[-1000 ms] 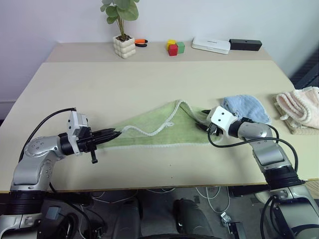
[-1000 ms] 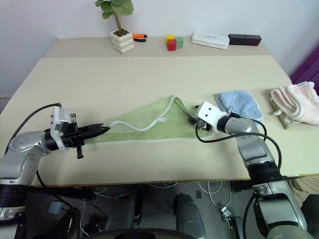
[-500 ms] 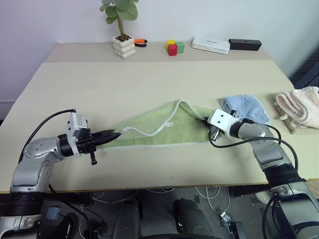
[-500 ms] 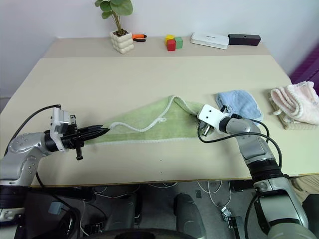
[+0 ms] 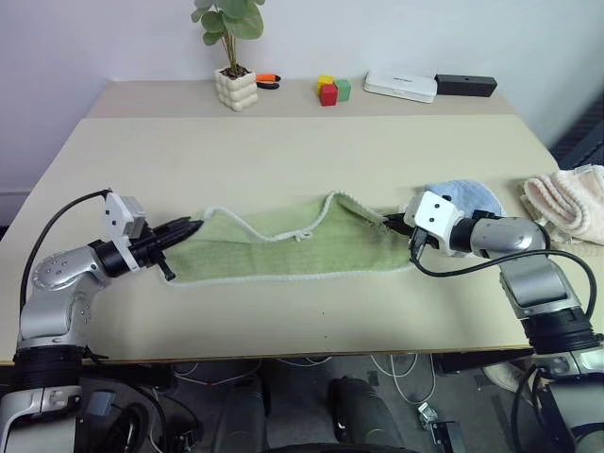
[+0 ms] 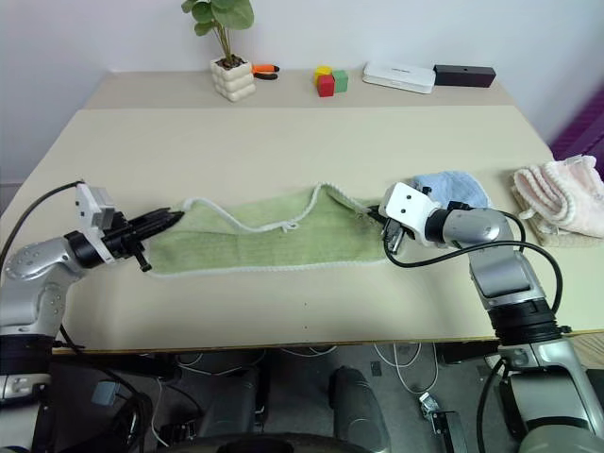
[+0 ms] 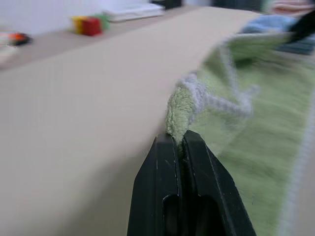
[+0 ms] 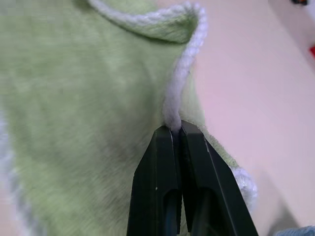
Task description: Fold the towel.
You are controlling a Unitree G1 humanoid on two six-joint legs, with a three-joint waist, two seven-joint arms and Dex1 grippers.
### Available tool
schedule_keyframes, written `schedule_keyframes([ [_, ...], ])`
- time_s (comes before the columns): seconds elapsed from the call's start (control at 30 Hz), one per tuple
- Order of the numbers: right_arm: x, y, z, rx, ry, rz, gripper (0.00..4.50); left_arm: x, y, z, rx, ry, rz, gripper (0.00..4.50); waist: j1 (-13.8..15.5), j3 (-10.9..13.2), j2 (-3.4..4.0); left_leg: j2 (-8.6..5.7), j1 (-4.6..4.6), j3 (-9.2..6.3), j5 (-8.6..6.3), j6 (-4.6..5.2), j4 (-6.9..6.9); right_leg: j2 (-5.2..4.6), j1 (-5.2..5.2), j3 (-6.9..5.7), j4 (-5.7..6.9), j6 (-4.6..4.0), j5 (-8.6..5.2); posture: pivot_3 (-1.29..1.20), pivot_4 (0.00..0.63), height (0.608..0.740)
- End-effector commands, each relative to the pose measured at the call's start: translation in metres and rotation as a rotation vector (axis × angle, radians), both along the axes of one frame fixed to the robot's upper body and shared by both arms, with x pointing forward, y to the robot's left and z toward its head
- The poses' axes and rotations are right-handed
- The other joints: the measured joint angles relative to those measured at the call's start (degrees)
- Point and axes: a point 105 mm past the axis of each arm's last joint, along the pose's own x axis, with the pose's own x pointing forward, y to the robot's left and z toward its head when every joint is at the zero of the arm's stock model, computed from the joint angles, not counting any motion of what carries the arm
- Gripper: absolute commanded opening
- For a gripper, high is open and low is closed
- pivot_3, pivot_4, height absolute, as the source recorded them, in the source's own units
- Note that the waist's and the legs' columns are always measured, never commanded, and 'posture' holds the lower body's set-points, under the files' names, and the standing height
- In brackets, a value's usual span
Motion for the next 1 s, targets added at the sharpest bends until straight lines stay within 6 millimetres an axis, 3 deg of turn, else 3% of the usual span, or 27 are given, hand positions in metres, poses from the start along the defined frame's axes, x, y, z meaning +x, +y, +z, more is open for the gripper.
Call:
schedule_keyframes([
  [0.03,0.023,0.004,0.032,-0.009,-0.153,-0.016,0.07,0.021,0.016,0.018,0.059,-0.126,0.124,0.0,-0.11,0.0,0.0,0.0,0.0,0.0,0.0,0.0,0.0,0.01,0.0,0.0,0.0,0.0,0.0,0.0,0.15,0.74],
  [0.2,0.085,0.015,0.067,-0.077,-0.39,-0.128,0.07,0.08,0.03,0.062,0.063,-0.282,0.356,0.0,-0.02,0.02,-0.04,-0.01,-0.02,-0.01,0.01,0.0,0.06,0.06,-0.02,-0.01,0.01,0.04,0.04,0.0,0.15,0.74],
  [0.3,0.109,0.018,0.111,-0.064,-0.545,-0.236,0.07,0.098,0.027,0.102,0.055,-0.381,0.422,0.0,-0.02,0.03,-0.04,-0.08,-0.14,0.01,0.01,0.0,-0.06,-0.02,-0.08,-0.01,-0.12,0.16,0.09,0.0,0.15,0.74],
  [0.43,0.112,0.007,0.17,0.03,-0.737,-0.342,0.07,0.093,0.022,0.16,0.025,-0.549,0.384,0.0,-0.11,0.05,-0.03,-0.11,-0.34,0.08,0.01,-0.01,-0.28,-0.1,-0.27,-0.01,-0.17,0.21,0.06,0.0,0.15,0.74],
  [0.57,0.103,0.0,0.183,0.108,-0.772,-0.306,0.07,0.079,0.029,0.179,-0.012,-0.612,0.326,0.0,-0.51,0.05,-0.02,-0.1,-0.18,0.12,0.01,-0.01,-0.6,-0.07,-0.28,-0.01,-0.19,0.22,0.05,0.0,0.15,0.74],
  [0.6,0.102,-0.002,0.181,0.113,-0.763,-0.3,0.07,0.077,0.032,0.178,-0.003,-0.612,0.319,0.0,-0.59,0.05,-0.02,-0.1,-0.11,0.15,0.01,-0.01,-0.63,-0.07,-0.28,0.01,-0.2,0.22,0.05,0.0,0.15,0.74],
  [0.7,0.09,-0.004,0.138,0.115,-0.6,-0.158,0.07,0.058,0.053,0.15,0.028,-0.557,0.251,0.0,-1.0,0.02,0.01,-0.07,0.0,0.17,0.03,-0.04,-0.62,-0.05,-0.24,0.02,-0.13,0.21,0.04,0.0,0.15,0.74],
  [0.77,0.074,0.004,0.105,0.089,-0.513,-0.039,0.07,0.05,0.059,0.128,0.002,-0.49,0.199,0.0,-1.49,0.01,0.02,-0.05,0.17,0.17,0.03,-0.04,-0.67,-0.03,-0.06,0.03,-0.14,0.22,0.03,0.0,0.15,0.74],
  [0.87,0.04,0.009,0.055,0.102,-0.304,0.077,0.07,0.032,0.054,0.086,0.093,-0.438,0.077,0.0,-1.44,0.02,0.04,-0.03,0.15,0.15,0.06,-0.08,-0.65,-0.05,-0.02,0.0,-0.11,0.23,0.03,0.0,0.15,0.74],
  [0.93,0.021,0.003,0.037,0.062,-0.213,0.099,0.07,0.019,0.051,0.062,0.142,-0.387,0.0,0.0,-1.47,0.06,0.1,-0.02,0.06,0.15,0.06,-0.08,-0.49,-0.06,-0.06,0.01,-0.09,0.23,0.03,0.0,0.15,0.74],
  [1.0,0.007,-0.004,0.031,0.034,-0.143,0.097,0.07,0.011,0.054,0.051,0.127,-0.354,-0.028,0.0,-1.36,0.1,0.15,-0.02,-0.02,0.15,0.06,-0.08,-0.25,-0.07,-0.1,0.01,0.04,0.23,0.03,0.0,0.15,0.74],
])
